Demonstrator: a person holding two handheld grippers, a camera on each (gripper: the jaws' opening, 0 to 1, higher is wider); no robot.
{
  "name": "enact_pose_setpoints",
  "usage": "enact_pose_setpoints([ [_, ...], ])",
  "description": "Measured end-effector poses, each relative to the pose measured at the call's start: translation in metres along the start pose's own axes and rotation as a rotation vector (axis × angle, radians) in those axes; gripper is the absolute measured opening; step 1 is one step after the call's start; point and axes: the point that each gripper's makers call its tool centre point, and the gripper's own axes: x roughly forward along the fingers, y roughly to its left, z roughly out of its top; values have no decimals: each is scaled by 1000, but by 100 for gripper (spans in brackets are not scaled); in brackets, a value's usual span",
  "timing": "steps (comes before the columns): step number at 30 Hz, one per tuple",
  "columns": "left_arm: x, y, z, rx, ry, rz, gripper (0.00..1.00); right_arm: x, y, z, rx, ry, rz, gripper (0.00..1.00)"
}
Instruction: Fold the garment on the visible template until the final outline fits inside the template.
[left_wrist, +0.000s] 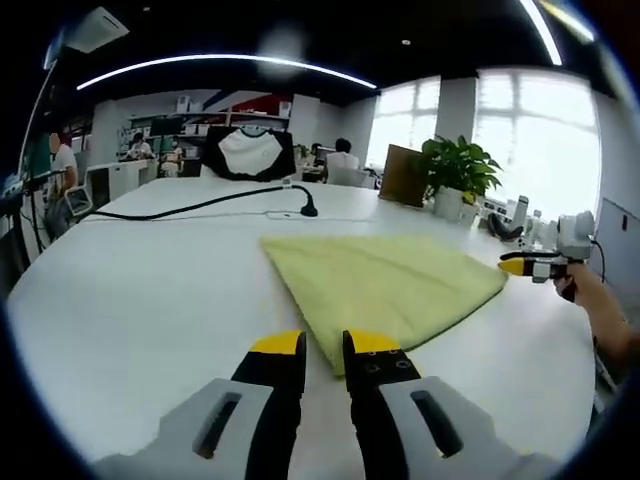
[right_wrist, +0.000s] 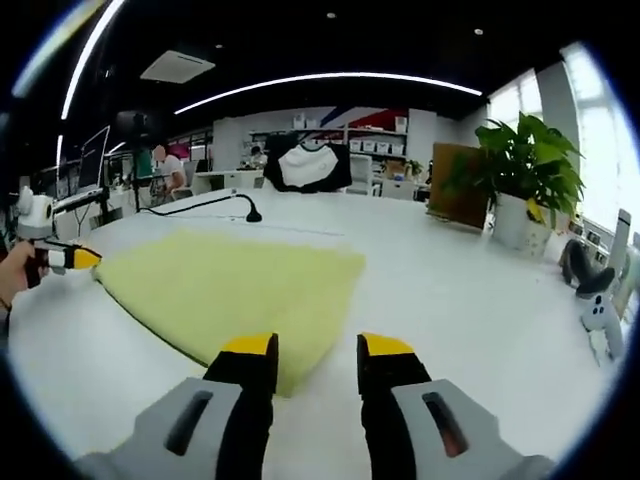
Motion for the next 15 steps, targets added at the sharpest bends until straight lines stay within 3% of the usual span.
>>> enact_pose_setpoints([
  [5, 0, -5, -8, -20, 17, -18, 15, 0, 6, -10, 29, 15, 35, 26],
  [15, -4, -9, -14, -48, 37, -44, 8, 0, 18, -14, 53, 38, 83, 17],
])
